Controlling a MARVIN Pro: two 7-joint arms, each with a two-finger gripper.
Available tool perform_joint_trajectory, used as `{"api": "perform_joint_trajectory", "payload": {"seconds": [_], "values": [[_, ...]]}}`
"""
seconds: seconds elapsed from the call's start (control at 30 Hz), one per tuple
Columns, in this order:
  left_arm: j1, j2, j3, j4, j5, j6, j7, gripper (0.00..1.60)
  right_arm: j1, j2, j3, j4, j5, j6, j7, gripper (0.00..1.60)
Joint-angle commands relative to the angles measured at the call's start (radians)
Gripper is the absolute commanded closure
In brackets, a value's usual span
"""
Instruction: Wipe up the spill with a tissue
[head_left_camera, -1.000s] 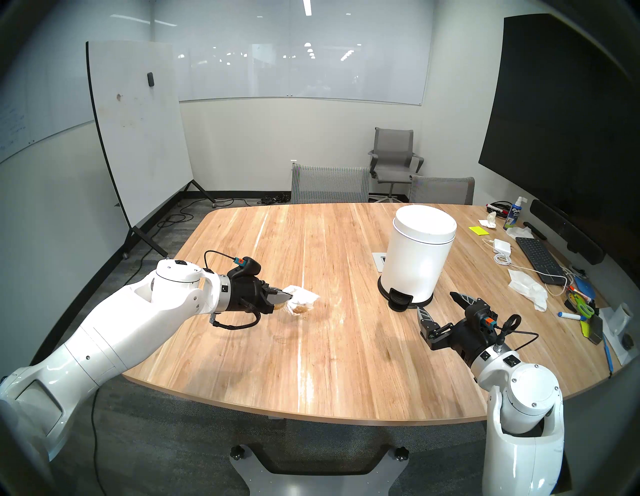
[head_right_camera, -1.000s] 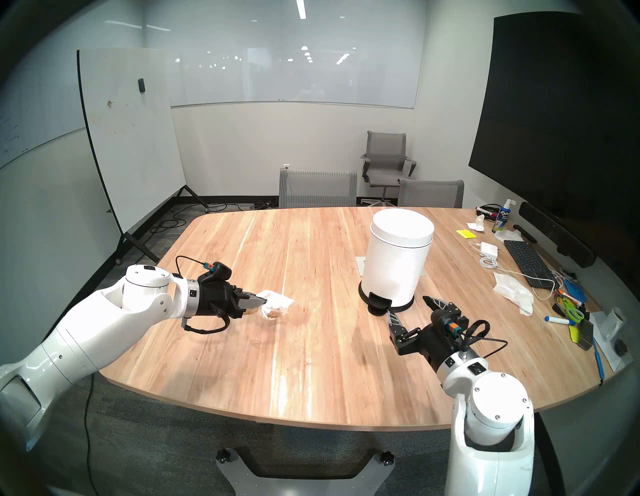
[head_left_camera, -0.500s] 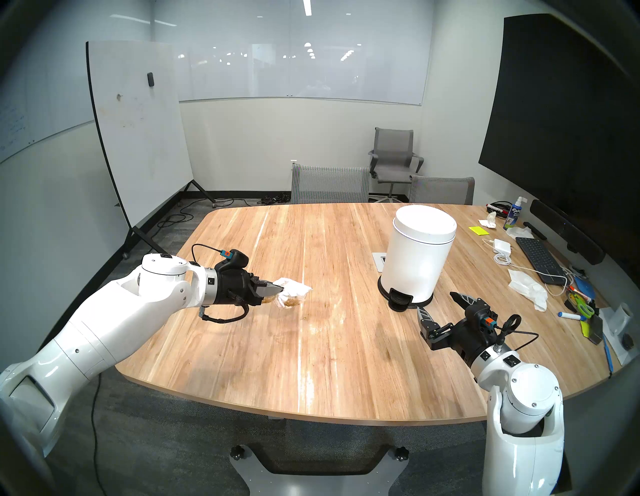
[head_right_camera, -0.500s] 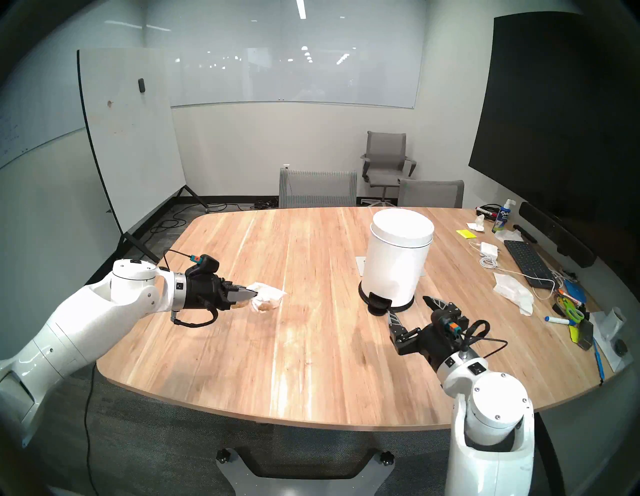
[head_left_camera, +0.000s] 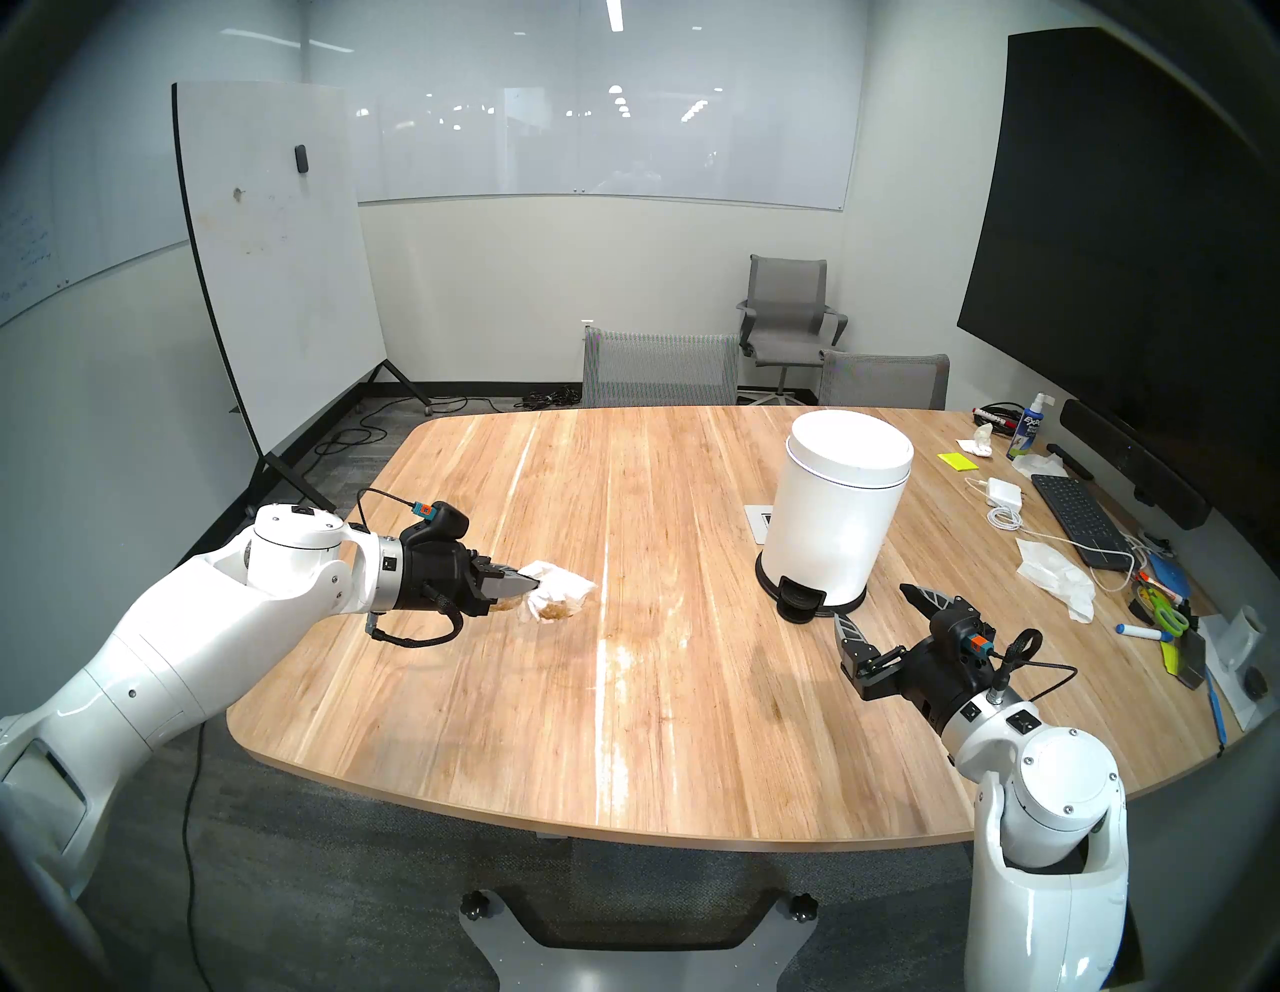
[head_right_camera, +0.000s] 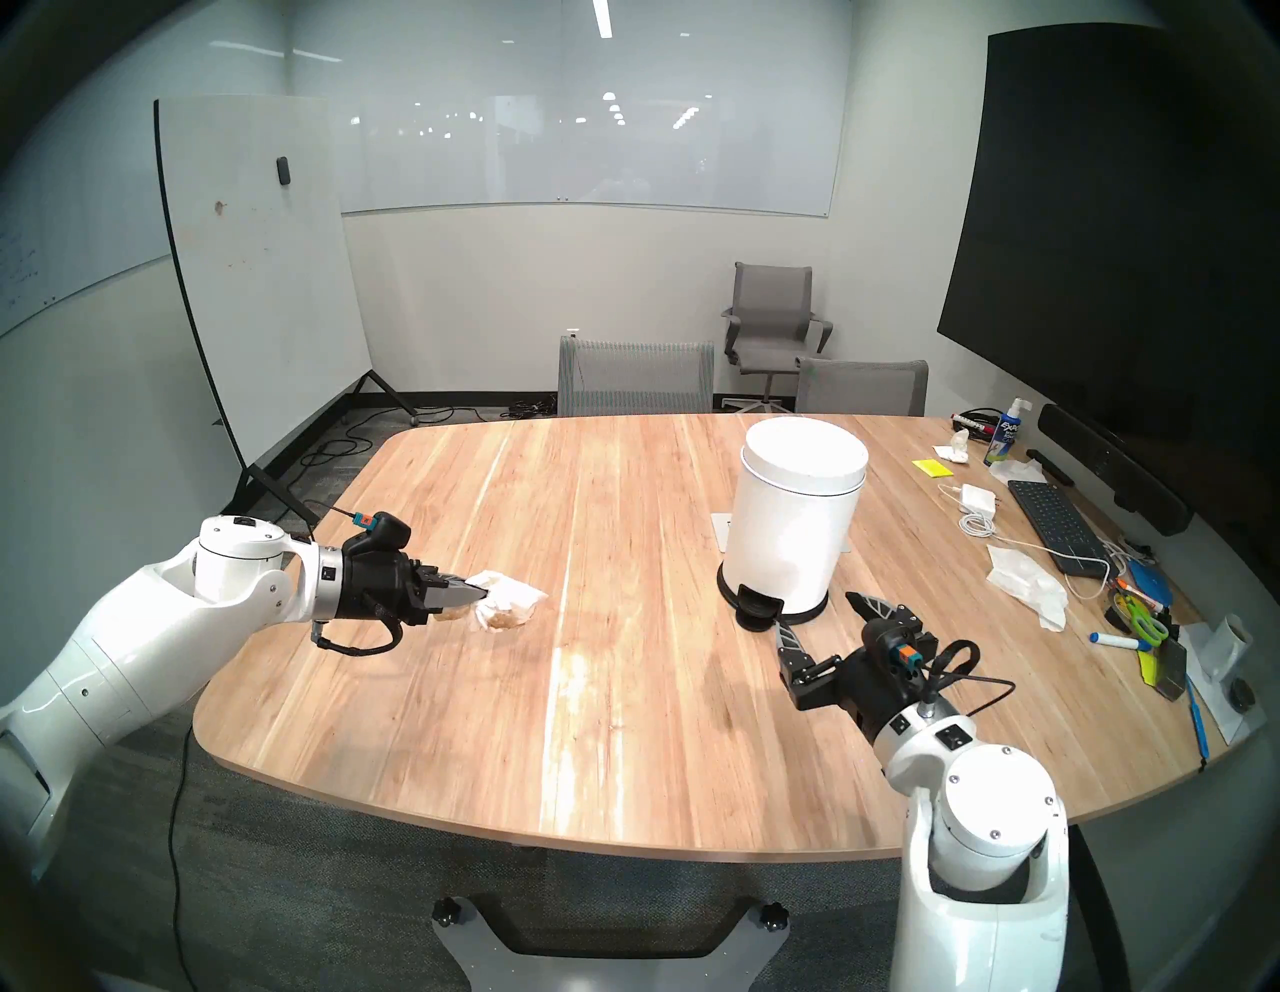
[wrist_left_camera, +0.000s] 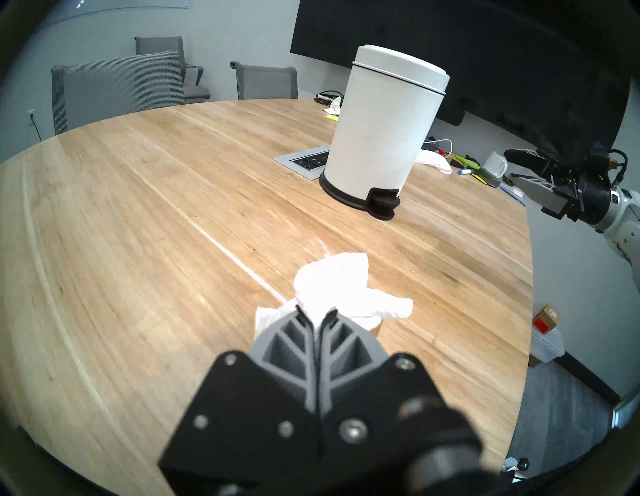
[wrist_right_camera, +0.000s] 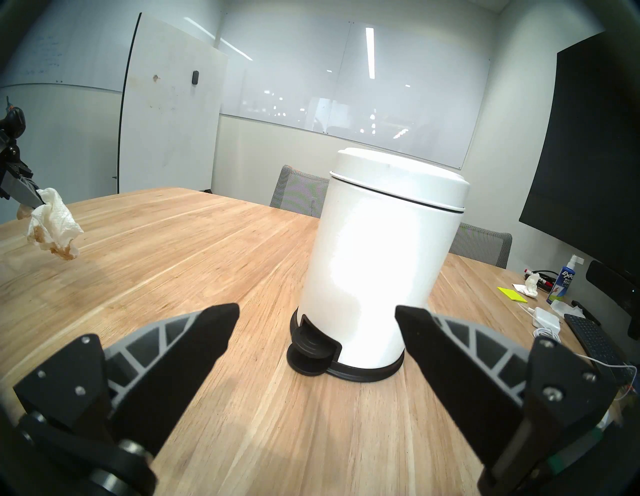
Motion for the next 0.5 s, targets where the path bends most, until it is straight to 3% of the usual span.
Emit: {"api": "perform_joint_trajectory", "payload": {"seconds": [0.0,0.47], "values": [[-0.016,0.008,-0.014,-0.007,-0.005,-0.01,-0.019,1.6,0.003,0.0,-0.002,-0.023,0.001,-0.001,0.0,0.0],[-0.016,0.008,-0.014,-0.006,-0.004,-0.011,-0.022,1.6,0.003,0.0,-0.002,-0.023,0.001,-0.001,0.0,0.0]]}}
